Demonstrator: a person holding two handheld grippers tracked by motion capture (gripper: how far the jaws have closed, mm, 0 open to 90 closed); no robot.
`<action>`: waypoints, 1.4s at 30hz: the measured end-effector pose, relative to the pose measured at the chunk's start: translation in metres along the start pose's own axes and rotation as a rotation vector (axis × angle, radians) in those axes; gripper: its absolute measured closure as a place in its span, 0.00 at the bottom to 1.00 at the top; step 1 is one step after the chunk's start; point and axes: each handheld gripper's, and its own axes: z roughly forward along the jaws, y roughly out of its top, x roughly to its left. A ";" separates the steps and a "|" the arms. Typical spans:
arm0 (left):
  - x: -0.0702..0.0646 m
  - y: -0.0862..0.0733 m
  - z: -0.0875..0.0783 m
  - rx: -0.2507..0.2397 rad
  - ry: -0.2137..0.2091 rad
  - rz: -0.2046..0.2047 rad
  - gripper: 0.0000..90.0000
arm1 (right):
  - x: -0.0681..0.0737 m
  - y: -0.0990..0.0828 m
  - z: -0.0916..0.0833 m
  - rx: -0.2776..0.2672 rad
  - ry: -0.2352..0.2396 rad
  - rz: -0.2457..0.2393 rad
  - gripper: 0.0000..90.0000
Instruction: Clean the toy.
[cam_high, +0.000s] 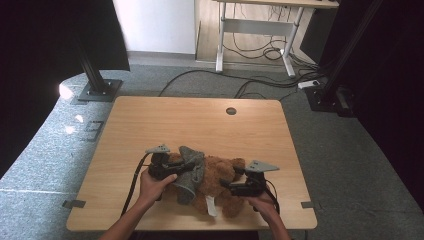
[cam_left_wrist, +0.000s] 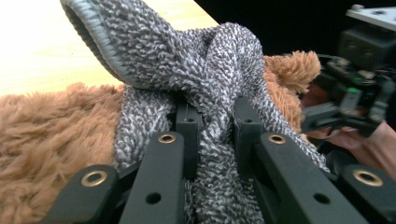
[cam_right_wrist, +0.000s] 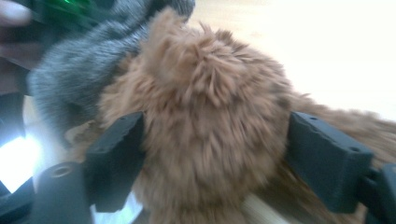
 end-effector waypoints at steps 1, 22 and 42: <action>0.000 -0.001 0.000 -0.001 -0.003 -0.003 0.86 | 0.001 0.001 0.008 0.027 0.020 0.002 0.16; 0.012 0.047 0.009 -0.028 0.055 -0.013 0.85 | -0.008 0.017 0.052 -0.031 -0.183 -0.145 0.59; 0.025 0.033 0.003 0.042 0.081 -0.061 0.85 | 0.005 -0.002 0.043 0.005 -0.154 -0.247 0.57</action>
